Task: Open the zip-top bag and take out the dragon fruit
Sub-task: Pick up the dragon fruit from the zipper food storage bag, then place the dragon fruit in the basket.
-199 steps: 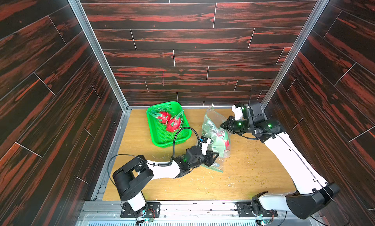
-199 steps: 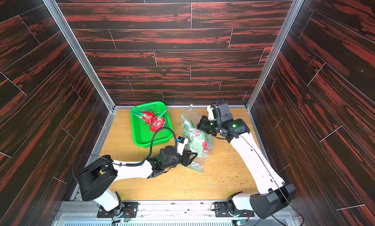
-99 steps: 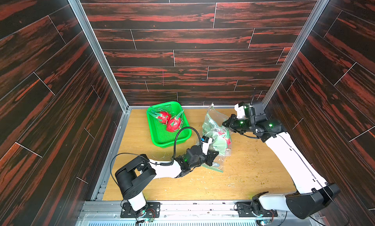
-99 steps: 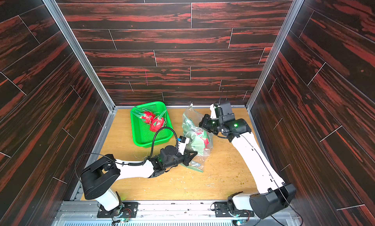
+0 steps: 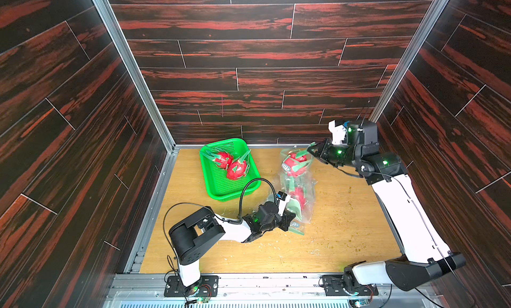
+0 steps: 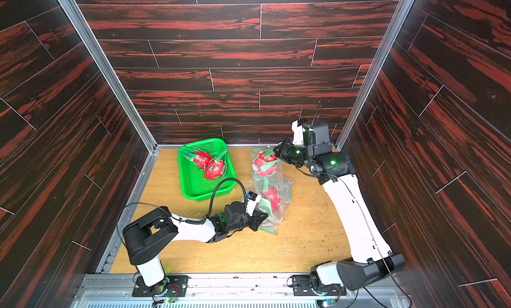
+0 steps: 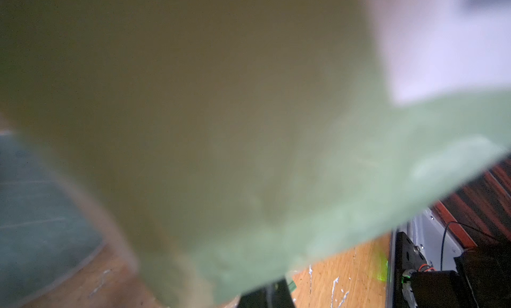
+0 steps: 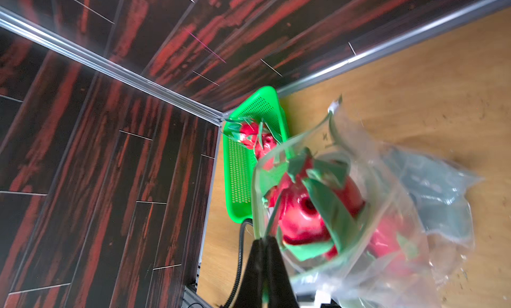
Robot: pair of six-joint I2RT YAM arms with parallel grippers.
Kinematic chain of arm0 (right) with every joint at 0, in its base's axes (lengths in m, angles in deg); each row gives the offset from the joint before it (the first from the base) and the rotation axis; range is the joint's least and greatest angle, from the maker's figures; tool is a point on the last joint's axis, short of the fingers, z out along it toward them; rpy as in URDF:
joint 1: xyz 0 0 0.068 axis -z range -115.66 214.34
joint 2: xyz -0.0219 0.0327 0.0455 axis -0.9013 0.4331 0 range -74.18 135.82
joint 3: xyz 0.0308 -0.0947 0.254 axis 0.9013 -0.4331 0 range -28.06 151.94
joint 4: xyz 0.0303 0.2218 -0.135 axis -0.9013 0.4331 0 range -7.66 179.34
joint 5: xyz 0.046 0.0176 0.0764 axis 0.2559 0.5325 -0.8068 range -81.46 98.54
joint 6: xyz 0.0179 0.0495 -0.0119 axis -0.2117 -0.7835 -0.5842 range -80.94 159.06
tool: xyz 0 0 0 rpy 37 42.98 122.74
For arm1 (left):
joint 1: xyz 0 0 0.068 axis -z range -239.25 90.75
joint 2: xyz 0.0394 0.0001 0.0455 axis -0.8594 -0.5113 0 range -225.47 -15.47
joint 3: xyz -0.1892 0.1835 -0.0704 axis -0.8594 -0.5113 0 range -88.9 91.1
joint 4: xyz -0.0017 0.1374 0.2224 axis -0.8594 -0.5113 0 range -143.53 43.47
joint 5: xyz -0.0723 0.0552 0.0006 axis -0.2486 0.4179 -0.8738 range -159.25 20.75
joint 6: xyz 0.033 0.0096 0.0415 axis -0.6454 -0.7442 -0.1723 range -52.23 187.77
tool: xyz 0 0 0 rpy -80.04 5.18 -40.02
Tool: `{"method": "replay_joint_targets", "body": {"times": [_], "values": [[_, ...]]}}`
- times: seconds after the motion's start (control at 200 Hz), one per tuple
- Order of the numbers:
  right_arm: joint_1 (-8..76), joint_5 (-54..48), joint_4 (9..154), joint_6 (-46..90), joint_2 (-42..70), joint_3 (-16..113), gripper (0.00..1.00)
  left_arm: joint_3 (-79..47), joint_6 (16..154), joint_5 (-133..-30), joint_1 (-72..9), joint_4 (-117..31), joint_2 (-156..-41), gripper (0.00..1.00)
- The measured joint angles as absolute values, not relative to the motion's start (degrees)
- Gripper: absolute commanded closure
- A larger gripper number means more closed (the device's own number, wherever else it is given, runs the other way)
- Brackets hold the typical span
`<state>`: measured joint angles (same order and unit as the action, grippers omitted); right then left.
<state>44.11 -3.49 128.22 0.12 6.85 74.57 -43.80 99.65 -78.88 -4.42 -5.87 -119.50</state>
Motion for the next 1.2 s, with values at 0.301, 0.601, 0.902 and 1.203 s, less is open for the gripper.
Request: {"method": "replay_joint_targets", "body": {"times": [0.301,0.601,0.902,1.203], "values": [[44.78,-4.37,130.93,2.29,10.46,81.39,1.0,-43.78,99.32,-79.14,-4.42,-5.87,-120.59,1.0],[44.85,-7.65,131.39,5.08,13.39,90.81,1.0,-43.38,97.7,-79.12,-4.42,-8.05,-120.87,1.0],[44.04,-16.67,128.49,5.28,21.56,102.37,1.0,-43.38,96.61,-78.46,-4.73,-10.83,-120.24,0.94],[38.69,-21.13,123.04,4.54,31.81,111.66,1.0,-45.07,96.48,-77.81,-5.71,-11.86,-118.23,0.94]]}}
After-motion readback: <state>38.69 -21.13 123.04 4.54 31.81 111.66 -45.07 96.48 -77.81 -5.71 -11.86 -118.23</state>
